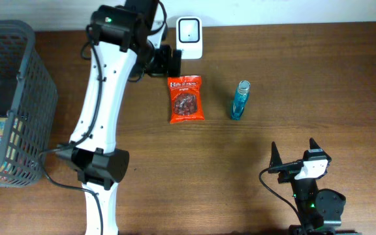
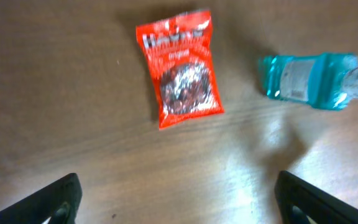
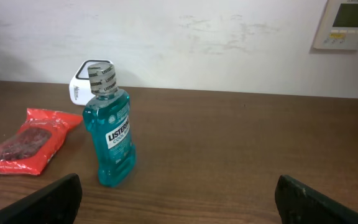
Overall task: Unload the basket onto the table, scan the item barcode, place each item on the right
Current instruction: 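Release the red bag on the table and lift the left gripper, then reach into the basket and grasp the beige snack bag with left gripper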
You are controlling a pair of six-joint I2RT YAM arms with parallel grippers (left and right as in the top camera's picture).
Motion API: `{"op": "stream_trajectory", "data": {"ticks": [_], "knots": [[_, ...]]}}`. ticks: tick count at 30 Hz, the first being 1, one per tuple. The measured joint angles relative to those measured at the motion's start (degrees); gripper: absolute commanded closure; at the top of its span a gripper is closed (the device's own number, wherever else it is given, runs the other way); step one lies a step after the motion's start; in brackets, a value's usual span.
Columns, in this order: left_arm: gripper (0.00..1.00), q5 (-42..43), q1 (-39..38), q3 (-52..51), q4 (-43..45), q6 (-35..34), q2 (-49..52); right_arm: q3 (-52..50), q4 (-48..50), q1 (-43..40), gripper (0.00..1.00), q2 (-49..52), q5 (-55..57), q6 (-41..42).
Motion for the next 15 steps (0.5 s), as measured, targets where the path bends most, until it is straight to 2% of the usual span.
{"op": "stream_trajectory", "data": {"ticks": [5, 8, 13, 15], "knots": [[0.01, 0.11, -0.55, -2.45, -0.02, 0.04, 0.00, -0.02, 0.00, 0.00, 0.02, 0.00, 0.00, 0.02], [0.01, -0.13, 1.62, -2.45, 0.22, 0.04, -0.79, -0.02, 0.02, 0.00, 0.02, 0.00, 0.00, 0.02], [0.01, -3.56, 12.39, -2.49, 8.48, 0.04, -9.05, 0.00, 0.00, 0.00, 0.02, 0.00, 0.00, 0.02], [0.01, -4.92, 19.37, -2.27, 15.87, 0.04, -14.10, 0.00, 0.02, 0.00, 0.02, 0.00, -0.02, 0.02]]}}
